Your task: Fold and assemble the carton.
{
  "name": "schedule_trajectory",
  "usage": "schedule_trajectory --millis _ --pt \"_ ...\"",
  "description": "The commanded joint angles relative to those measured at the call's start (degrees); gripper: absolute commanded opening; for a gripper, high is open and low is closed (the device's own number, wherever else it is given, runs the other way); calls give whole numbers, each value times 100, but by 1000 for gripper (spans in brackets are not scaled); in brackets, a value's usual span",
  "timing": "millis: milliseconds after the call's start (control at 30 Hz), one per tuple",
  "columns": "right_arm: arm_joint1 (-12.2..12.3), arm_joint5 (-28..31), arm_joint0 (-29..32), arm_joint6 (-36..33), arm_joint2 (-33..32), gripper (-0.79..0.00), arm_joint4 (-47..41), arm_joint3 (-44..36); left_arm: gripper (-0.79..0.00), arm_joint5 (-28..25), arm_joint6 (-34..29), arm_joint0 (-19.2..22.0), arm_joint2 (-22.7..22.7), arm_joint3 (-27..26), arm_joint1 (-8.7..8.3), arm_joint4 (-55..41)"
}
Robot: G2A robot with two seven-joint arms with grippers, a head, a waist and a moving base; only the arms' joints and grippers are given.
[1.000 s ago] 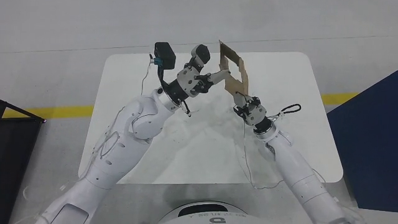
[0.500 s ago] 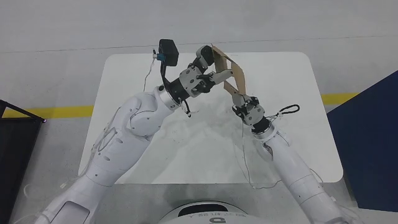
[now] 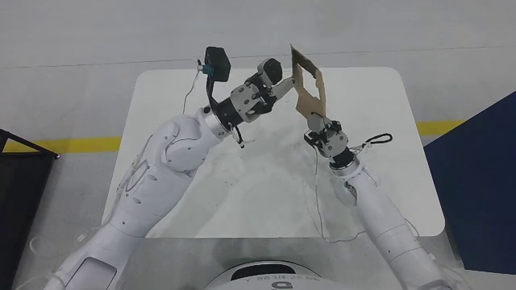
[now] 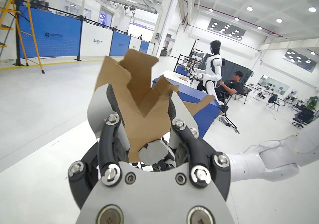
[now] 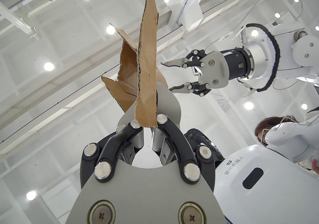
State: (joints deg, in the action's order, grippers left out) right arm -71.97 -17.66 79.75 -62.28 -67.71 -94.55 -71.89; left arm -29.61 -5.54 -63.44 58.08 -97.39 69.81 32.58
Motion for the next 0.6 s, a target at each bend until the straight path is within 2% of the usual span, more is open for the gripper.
schedule_trajectory --millis 0,367,567 --pt "-10 32 -9 29 -3 -785 34 5 0 40 20 15 24 -30 7 61" --pt "-60 171 -1 -29 -12 -785 224 -3 0 164 -189 214 20 109 55 244" --pt "-68 116 34 -111 -47 -785 323 -20 0 -155 -223 385 -76 346 103 82"
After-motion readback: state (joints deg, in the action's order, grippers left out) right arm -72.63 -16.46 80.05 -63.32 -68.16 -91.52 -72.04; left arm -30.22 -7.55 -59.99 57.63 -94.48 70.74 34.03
